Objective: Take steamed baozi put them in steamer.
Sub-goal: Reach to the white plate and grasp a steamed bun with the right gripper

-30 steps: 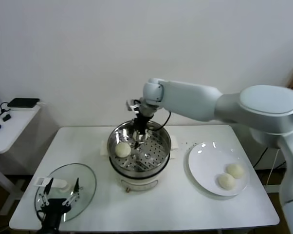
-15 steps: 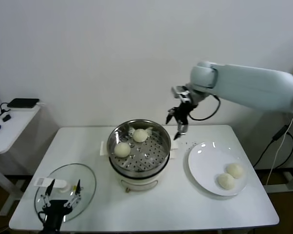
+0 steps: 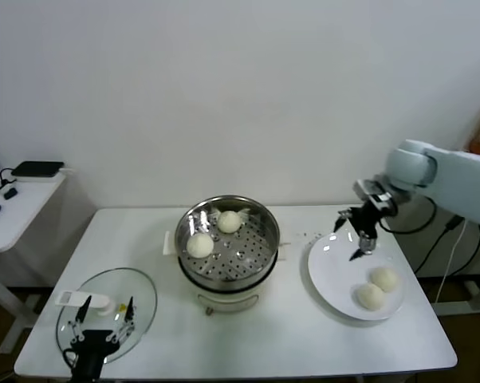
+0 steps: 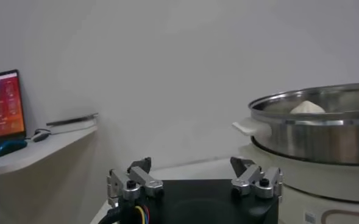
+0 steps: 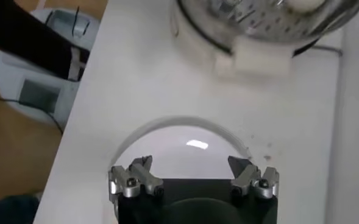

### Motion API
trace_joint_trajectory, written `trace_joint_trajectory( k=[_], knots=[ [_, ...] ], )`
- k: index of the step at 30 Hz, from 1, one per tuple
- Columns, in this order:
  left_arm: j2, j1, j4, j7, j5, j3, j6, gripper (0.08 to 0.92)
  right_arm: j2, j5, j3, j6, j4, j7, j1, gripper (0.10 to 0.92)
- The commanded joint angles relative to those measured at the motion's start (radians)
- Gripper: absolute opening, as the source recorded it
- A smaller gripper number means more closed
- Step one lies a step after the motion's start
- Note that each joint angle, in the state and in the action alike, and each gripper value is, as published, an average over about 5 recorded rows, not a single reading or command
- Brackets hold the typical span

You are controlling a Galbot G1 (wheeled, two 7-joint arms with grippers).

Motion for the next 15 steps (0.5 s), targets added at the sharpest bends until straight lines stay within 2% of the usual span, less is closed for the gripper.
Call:
trace_joint_trajectory(
  k=[1, 15],
  knots=[
    [-0.005, 0.006, 0.001, 0.0, 0.005, 0.002, -0.002, 0.823, -0.146, -0.257, 0.188, 0.075, -0.027, -0.021, -0.283, 0.823],
    [-0.013, 0.011, 0.005, 0.0, 0.007, 0.001, -0.003, 0.823, -0.079, -0.317, 0.309, 0.089, -0.136, -0.017, -0.454, 0.823]
  ],
)
